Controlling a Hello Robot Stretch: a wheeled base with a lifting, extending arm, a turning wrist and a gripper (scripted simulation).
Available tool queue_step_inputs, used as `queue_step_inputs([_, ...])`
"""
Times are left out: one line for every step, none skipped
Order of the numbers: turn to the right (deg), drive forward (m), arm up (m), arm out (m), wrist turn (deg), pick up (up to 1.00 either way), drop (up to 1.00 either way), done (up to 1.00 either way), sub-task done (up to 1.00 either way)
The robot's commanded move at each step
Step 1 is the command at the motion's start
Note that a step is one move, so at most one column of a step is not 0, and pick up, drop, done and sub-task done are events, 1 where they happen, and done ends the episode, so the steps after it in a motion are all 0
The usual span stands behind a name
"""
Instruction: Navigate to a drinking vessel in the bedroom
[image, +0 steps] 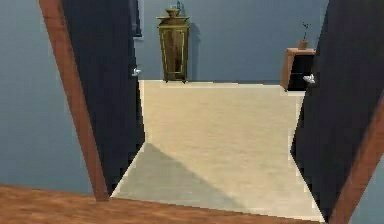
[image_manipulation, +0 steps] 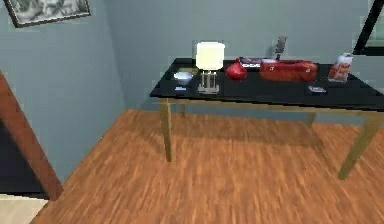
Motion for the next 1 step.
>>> queue_step_inputs([0.0,1.00,0.00,0.00,0.0,0.00,0.00,0.00,0.00])
